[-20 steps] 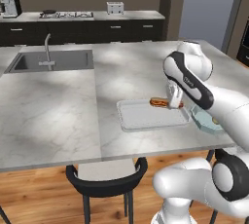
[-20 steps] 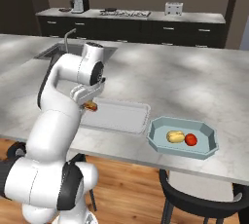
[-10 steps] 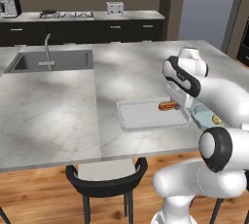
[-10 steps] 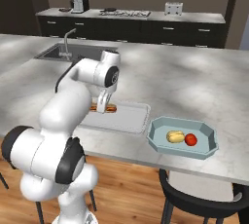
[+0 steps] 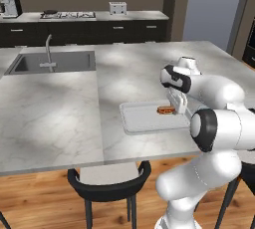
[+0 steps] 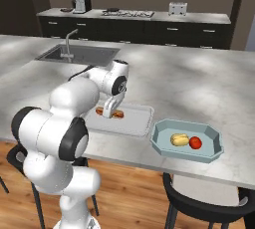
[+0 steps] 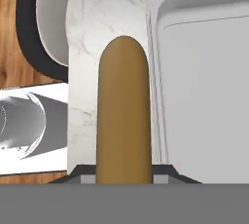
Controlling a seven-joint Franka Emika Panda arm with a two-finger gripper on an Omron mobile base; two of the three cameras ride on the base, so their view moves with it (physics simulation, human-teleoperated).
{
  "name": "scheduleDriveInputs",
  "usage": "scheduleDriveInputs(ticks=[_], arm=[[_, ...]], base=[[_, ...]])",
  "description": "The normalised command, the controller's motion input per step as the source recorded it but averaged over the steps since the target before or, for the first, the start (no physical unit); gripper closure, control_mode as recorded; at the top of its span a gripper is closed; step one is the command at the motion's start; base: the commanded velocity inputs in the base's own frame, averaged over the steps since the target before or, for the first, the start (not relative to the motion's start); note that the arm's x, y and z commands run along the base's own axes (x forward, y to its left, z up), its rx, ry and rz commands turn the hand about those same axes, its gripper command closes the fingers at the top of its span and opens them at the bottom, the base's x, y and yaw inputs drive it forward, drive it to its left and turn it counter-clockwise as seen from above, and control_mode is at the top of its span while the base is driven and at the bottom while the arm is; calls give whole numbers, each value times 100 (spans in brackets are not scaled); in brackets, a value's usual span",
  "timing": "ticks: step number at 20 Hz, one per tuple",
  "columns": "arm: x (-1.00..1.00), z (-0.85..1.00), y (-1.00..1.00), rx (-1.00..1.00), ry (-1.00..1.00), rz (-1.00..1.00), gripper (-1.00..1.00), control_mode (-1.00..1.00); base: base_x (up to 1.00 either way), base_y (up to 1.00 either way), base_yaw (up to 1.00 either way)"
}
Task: Place the cold items (potato and tomato) from the fridge in one tupperware on the dining counter. Place the warm items (hot dog and kebab skewer) in the stove area in another tupperware.
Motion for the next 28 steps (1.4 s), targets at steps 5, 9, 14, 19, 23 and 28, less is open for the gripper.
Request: scheduleDriveInputs(ticks=[5,9,14,19,23,28], arm=[[64,-55,1,-7,6,-1,100,-100],[58,-50,0,-9,0,0,100,-100],[44,-41,1,-2,-6,0,100,-100],[39,-34,0,0,-11,0,100,-100],[37,-34,1,0,-5,0,100,-100],[28,-34,4,-2,0,0,100,-100]], base=[[0,0,0],[0,0,0],[0,0,0],[0,0,0],[0,0,0],[0,0,0]])
